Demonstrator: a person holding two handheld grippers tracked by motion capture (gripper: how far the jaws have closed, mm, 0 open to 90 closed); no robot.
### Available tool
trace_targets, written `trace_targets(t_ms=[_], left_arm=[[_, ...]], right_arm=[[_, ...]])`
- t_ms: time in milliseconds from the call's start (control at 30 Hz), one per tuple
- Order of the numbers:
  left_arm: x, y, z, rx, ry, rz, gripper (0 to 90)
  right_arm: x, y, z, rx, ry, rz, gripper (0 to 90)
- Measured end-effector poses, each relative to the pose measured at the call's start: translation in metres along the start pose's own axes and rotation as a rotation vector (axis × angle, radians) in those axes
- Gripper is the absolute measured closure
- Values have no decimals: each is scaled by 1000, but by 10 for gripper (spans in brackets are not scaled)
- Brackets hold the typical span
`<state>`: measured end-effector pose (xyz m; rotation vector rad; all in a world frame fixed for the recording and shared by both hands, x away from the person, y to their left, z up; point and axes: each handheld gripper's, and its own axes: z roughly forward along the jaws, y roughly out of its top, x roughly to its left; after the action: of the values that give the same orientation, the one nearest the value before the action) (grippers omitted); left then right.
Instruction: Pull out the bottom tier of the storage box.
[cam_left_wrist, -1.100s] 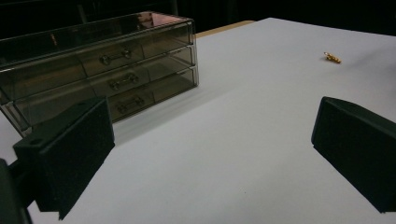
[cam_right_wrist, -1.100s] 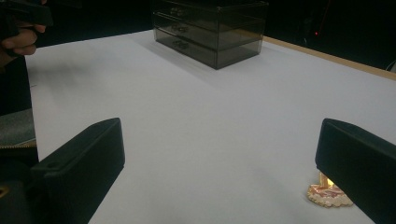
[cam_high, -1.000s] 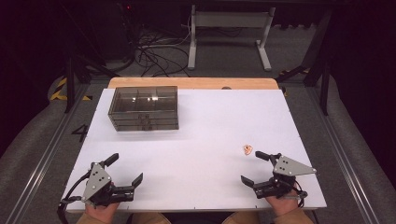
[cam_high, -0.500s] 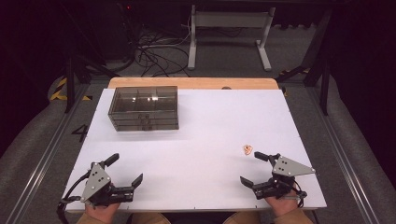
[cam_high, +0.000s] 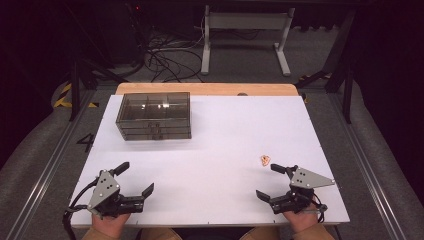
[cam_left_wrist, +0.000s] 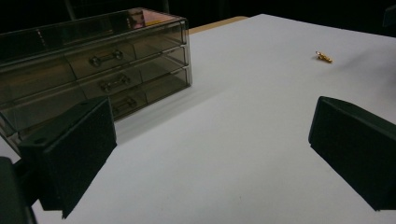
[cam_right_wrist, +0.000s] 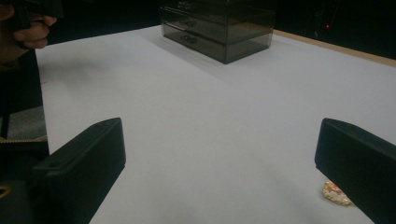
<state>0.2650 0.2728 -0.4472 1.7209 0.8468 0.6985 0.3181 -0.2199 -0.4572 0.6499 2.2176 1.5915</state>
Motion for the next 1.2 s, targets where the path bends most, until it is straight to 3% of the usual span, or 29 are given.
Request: trace_targets(t_ms=[600, 1200], left_arm=[[5, 23, 21, 7, -26, 36, 13], [13, 37, 38, 9, -41, 50, 13]], right_arm=[[-16, -12, 6, 9, -1, 78, 21], [-17, -16, 10, 42, -5, 64, 21]])
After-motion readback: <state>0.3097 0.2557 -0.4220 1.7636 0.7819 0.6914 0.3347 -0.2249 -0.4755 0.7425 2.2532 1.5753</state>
